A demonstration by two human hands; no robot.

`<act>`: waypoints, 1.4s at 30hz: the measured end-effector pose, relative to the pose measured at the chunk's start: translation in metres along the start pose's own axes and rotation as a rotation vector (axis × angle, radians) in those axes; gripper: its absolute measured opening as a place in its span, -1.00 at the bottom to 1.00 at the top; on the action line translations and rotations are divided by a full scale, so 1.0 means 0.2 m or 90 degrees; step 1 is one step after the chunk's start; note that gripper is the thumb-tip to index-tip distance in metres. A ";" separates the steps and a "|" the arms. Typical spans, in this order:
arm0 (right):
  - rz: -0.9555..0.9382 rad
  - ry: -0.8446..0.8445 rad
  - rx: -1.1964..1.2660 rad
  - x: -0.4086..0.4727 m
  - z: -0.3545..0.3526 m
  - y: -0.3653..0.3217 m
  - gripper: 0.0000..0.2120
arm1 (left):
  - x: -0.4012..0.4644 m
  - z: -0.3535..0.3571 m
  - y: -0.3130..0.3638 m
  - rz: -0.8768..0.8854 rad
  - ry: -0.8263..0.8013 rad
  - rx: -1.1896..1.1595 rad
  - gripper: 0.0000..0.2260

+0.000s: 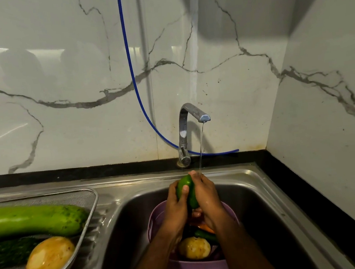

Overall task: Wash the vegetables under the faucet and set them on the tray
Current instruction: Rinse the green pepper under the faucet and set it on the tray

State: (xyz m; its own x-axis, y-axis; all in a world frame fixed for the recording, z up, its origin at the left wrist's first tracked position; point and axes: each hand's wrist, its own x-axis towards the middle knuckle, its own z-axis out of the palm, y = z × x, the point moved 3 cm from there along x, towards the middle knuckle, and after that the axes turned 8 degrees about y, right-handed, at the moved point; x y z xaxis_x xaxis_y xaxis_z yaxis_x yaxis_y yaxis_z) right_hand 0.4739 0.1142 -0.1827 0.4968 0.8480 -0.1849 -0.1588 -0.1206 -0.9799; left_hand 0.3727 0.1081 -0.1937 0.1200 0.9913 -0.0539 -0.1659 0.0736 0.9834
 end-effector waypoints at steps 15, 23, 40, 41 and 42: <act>0.021 -0.015 -0.077 -0.01 -0.03 0.06 -0.72 | 0.02 -0.03 -0.06 -0.123 -0.011 0.008 -0.59; 0.155 -0.133 0.123 -0.02 -0.12 0.02 -0.74 | 0.00 -0.01 -0.05 -0.232 -0.098 0.039 -0.33; 0.003 0.061 -0.045 0.07 -0.11 0.00 -0.90 | 0.01 0.07 -0.11 -0.015 -0.062 0.160 -0.79; 0.011 0.031 -0.038 0.03 -0.11 -0.02 -0.82 | 0.02 0.07 -0.11 -0.028 -0.046 0.132 -0.75; 0.029 -0.010 -0.026 0.01 -0.11 -0.02 -0.76 | 0.03 0.06 -0.09 -0.034 -0.021 0.121 -0.70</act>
State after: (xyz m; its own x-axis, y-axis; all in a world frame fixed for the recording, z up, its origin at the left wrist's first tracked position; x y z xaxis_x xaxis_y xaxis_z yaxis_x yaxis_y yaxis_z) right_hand 0.4944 0.1039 -0.1813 0.4764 0.8490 -0.2286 -0.1456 -0.1802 -0.9728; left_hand 0.3875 0.1106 -0.2101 0.1555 0.9823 -0.1042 0.0289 0.1009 0.9945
